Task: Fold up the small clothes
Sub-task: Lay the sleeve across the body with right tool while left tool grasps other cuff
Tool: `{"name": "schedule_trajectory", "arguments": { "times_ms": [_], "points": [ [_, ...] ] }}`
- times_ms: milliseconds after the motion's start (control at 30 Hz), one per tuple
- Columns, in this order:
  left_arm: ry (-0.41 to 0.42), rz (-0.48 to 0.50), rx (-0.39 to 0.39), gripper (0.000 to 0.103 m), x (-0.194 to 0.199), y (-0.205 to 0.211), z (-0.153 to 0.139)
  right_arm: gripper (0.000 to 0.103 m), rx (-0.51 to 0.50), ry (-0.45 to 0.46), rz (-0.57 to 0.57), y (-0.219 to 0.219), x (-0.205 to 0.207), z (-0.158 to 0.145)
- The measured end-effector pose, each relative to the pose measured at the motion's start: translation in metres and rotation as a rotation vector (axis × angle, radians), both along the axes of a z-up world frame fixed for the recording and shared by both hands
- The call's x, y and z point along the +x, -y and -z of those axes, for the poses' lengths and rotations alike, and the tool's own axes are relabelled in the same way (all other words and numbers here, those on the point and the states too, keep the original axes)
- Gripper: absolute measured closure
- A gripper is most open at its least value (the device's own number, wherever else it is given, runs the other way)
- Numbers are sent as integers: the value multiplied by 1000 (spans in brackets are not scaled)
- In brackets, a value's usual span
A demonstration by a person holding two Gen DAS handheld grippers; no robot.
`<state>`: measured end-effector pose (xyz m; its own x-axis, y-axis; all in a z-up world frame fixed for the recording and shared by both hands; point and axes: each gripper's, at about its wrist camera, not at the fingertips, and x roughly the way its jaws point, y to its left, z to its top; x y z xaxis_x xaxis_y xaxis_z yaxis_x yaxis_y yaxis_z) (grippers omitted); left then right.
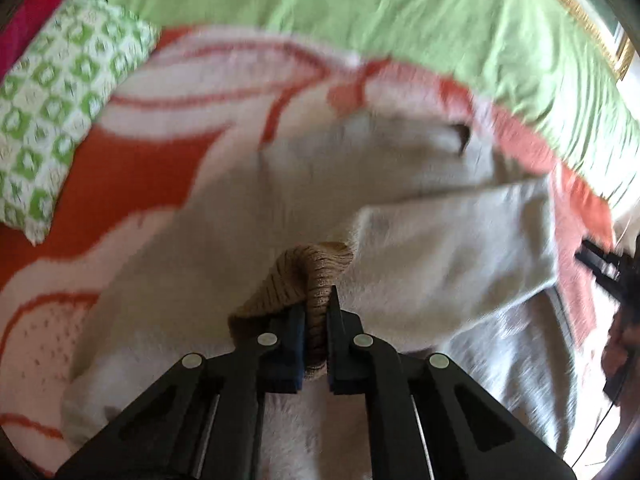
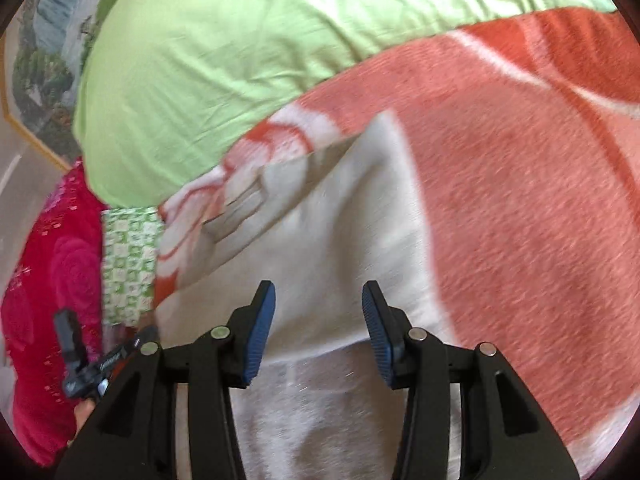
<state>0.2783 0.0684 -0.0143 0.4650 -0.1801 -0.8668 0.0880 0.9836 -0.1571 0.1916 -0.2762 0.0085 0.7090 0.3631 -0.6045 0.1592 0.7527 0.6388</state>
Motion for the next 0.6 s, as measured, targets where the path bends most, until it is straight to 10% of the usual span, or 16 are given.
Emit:
{"name": "schedule_trajectory", "arguments": {
  "times_ms": [333, 367, 433, 600],
  "points": [
    [-31, -34, 1, 97, 0, 5, 21, 44, -133, -113, -20, 14, 79, 36],
    [-38, -32, 8, 97, 0, 6, 23, 47, -140, -131, -51, 10, 84, 41],
    [-43, -27, 7, 97, -1, 10, 22, 92, -154, -154, -98, 5, 87, 38],
    [-56, -30, -99, 97, -7, 20, 18, 92, -320, -95, -128, 8, 78, -3]
  ]
}}
